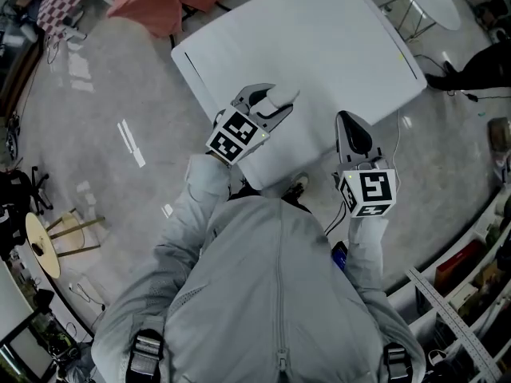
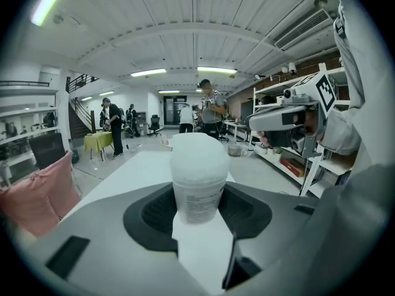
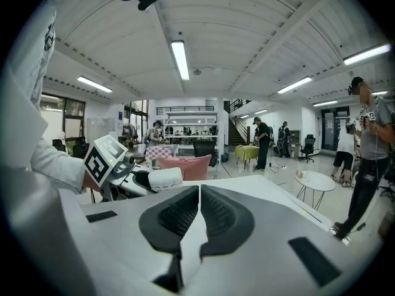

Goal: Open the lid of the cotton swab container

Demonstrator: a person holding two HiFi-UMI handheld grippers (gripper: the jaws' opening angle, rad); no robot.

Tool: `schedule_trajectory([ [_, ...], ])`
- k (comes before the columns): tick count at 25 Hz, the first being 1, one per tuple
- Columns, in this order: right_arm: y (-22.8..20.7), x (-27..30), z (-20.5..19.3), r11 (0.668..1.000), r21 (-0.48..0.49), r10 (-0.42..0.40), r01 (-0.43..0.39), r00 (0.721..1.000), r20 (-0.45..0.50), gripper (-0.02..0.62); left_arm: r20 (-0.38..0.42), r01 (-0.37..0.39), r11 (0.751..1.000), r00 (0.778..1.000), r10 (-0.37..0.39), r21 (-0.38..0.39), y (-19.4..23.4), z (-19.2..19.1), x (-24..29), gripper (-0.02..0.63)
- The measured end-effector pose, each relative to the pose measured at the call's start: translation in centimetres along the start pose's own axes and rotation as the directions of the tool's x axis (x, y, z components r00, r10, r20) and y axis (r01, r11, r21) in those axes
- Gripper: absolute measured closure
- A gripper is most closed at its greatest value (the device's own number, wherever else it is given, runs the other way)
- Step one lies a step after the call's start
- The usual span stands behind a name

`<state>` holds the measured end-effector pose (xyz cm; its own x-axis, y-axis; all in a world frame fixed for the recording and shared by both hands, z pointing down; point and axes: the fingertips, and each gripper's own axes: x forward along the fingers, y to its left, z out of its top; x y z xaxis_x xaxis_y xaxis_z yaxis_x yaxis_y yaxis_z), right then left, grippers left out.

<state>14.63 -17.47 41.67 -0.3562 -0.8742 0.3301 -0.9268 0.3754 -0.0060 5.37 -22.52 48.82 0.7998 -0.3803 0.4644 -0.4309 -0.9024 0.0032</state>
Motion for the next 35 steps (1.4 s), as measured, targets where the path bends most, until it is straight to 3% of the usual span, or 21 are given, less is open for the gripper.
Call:
schedule_trajectory([
  [6,0.9,-0.3,1.5,0.999,-0.034,0.035,-0.034,0.999,0.027,0.558,0.029,-0.006,1.0,1.0,0.005,0.021,-0.7,1.3,-1.8,0.4],
  [12,4.6,-1.0,3.7,0.964,-0.144,0.237,-0.222,0.967,0.091,0.557,0.023,0.06,0.995,0.998,-0.062,0.085,-2.0,1.6,-3.3,0.4],
  [16,6.2,-1.2,3.6,0.941,-0.182,0.302,-0.284,0.95,0.08,0.557,0.005,0.096,0.987,0.995,-0.097,0.125,-2.7,1.6,-4.1,0.4],
  [20,8.1,-1.5,3.1,0.918,-0.174,0.372,-0.357,0.927,0.059,0.557,-0.016,0.163,0.975,0.987,-0.163,0.153,-3.8,1.1,-5.2,0.4],
  [26,9.5,-2.0,2.2,0.884,-0.156,0.452,-0.44,0.891,0.048,0.552,-0.016,0.298,0.94,0.954,-0.3,0.167,-6.0,0.2,-6.1,0.4],
  [29,10.9,-2.5,1.9,0.859,-0.148,0.5,-0.49,0.866,0.029,0.448,-0.034,0.338,0.924,0.941,-0.338,0.179,-6.8,-0.4,-6.6,0.4],
  [35,12.5,-3.7,0.8,0.814,-0.17,0.563,-0.556,0.827,-0.007,0.403,-0.075,0.402,0.89,0.915,-0.396,0.215,-8.5,-1.1,-7.2,0.4],
])
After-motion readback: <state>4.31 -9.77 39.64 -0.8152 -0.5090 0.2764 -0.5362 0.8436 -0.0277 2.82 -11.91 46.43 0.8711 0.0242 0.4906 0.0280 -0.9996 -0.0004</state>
